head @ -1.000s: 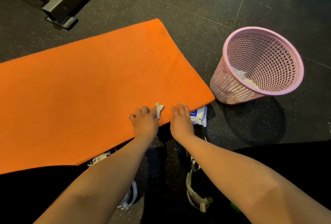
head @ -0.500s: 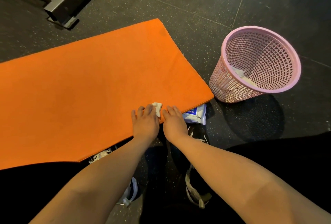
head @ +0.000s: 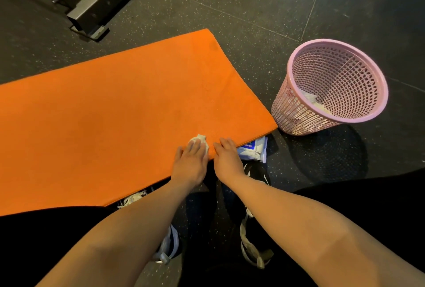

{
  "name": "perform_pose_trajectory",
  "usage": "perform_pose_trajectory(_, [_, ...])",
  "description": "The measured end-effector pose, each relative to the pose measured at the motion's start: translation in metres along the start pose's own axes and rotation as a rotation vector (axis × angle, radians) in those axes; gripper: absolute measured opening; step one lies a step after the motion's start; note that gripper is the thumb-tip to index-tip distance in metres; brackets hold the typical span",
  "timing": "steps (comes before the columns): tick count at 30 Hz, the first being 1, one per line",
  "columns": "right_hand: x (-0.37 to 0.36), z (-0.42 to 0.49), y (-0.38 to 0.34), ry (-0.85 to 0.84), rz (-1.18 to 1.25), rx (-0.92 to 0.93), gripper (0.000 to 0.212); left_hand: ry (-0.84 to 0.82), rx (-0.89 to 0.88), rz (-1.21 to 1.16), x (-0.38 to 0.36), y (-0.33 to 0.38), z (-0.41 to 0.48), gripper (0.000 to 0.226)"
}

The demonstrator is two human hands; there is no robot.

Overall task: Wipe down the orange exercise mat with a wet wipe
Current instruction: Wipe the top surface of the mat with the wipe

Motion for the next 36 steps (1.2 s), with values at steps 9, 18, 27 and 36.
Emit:
perform_pose_trajectory(9, [0.001, 0.008, 0.002, 0.093, 0.268, -0.136, 0.045, -0.044, -0.023, -0.183, -0.011, 0.009, -0.004, 0.055])
perform_pose_trajectory(18, [-0.015, -0.003, -0.001, 0.067, -0.108, 0.041, 0.055, 0.061, 0.141, -0.14, 0.011, -0.032, -0.002, 0.056])
perform_pose_trajectory(27, [-0.014, 0.004, -0.002, 0.097, 0.197, -0.045, 0.045, -0.002, -0.158, -0.24, -0.019, 0.005, -0.007, 0.052])
perform_pose_trajectory(36, [-0.013, 0.0, -0.01, 0.011, -0.079, -0.007, 0.056, 0.162, 0.111, -0.133, 0.003, -0.032, -0.03, 0.05])
Point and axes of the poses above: each hand's wrist, its own z-axis towards the middle knuckle, its own x-axis out of the back of the hand, y = z × x, the point moved 1 cm from there along z, towards the middle knuckle, and after that the axes turned 13 degrees about -z, right-handed, at the moved point
